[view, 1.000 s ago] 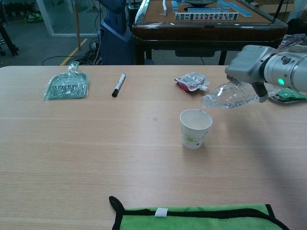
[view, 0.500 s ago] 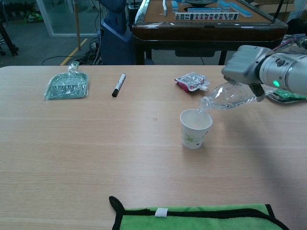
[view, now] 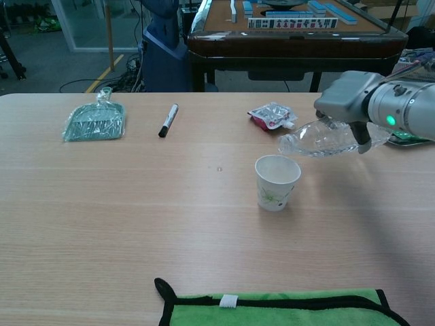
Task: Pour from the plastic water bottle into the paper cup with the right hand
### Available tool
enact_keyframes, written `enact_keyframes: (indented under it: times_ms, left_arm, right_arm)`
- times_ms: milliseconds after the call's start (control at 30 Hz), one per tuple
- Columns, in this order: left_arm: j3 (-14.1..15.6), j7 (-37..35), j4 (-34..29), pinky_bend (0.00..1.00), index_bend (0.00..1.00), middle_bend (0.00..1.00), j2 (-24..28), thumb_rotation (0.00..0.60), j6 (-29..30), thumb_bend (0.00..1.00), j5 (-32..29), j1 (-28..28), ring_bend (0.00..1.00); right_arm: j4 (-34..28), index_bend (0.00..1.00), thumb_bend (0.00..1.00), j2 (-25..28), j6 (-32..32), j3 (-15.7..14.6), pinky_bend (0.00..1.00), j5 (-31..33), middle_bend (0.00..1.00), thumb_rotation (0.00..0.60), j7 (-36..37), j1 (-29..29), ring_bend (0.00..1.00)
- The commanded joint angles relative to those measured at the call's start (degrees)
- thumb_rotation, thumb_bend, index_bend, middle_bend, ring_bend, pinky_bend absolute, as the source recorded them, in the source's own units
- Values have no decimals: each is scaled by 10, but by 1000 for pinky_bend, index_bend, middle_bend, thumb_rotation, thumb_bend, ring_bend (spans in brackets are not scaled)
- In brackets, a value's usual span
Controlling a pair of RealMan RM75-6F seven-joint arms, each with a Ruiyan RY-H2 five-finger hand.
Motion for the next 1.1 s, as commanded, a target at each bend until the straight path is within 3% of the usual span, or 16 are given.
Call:
enact_keyframes:
  times_ms: [33,233,433,867,1100]
  left_arm:
    - [0,0,0,472,340,234,0,600,0,147,0,0,231]
    - [0,0,0,472,340,233,0,600,-1,147,0,0,231]
    - [1,3,1,472,339,234,-1,600,-4,147,-2,-1,231]
    - [3,11,4,472,339,233,-6,600,-12,147,-7,-4,231]
    - [5,16,5,472,339,233,-8,600,-16,147,-6,-5,231]
  right_arm:
    - [6,622,165,0,-17,16,488,-7,635,600,47,-15,495]
    - [13,622,165,9,-46,39,488,-32,635,600,148,-45,495]
    - [25,622,160,18,-62,52,488,-98,635,600,268,-90,495]
    - [103,622,130,-7,-57,110,488,-321,635,600,696,-218,495]
    - [182,622,120,-50,-41,110,488,-400,634,600,841,-252,495]
